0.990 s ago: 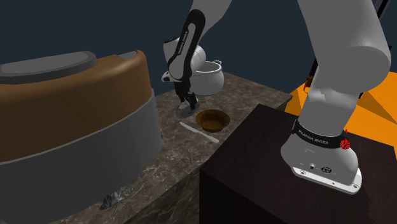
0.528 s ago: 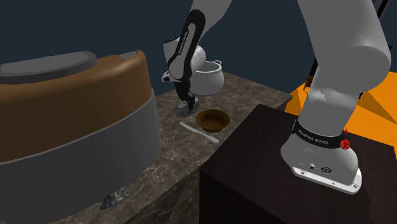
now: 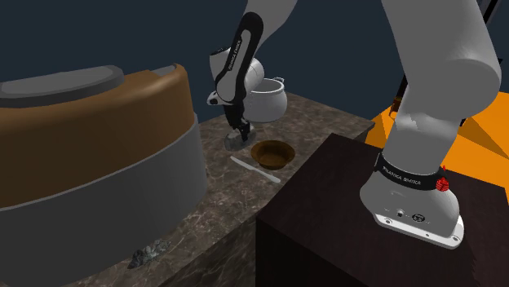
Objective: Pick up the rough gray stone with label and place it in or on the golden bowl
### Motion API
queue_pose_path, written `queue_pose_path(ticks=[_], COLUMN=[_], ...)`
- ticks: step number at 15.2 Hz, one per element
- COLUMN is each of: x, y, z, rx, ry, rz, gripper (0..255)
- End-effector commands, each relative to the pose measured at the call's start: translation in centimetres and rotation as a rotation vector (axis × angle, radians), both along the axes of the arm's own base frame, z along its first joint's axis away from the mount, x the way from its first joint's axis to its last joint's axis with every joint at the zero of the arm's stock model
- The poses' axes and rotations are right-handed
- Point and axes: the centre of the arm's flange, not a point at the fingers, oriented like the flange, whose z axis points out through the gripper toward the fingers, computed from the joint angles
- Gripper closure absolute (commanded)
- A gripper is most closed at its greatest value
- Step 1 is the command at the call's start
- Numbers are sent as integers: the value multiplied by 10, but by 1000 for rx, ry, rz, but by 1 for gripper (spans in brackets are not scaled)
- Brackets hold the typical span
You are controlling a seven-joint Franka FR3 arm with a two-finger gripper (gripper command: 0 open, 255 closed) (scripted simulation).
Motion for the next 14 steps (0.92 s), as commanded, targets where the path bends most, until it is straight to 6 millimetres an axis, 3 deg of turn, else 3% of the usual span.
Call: queue_pose_path(ticks=[1, 14], x=[-1, -1], y=[0, 0], z=[4, 73], rx=[0, 0], ry=[2, 2], rz=[0, 0], gripper=[255, 255])
